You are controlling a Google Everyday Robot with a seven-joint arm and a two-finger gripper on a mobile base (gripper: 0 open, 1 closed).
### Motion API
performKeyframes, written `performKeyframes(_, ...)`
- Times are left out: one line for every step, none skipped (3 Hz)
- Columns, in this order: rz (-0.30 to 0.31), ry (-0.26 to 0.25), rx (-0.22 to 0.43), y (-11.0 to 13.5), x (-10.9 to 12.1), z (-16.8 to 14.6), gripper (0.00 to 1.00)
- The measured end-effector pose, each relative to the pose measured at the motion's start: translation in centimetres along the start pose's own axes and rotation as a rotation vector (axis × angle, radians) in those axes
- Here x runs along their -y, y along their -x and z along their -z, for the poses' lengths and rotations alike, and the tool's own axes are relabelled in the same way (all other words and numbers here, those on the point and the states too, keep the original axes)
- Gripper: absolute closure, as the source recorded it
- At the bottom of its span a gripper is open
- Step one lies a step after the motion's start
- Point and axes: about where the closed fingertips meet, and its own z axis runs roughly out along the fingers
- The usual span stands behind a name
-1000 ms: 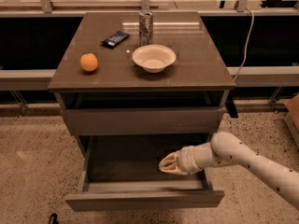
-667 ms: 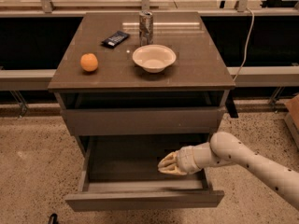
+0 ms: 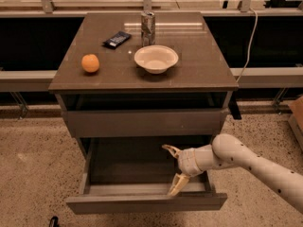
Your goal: Open middle drawer
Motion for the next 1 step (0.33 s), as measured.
performKeyframes(0.000,0.000,0.000,0.00,0.00,0.00,0.00)
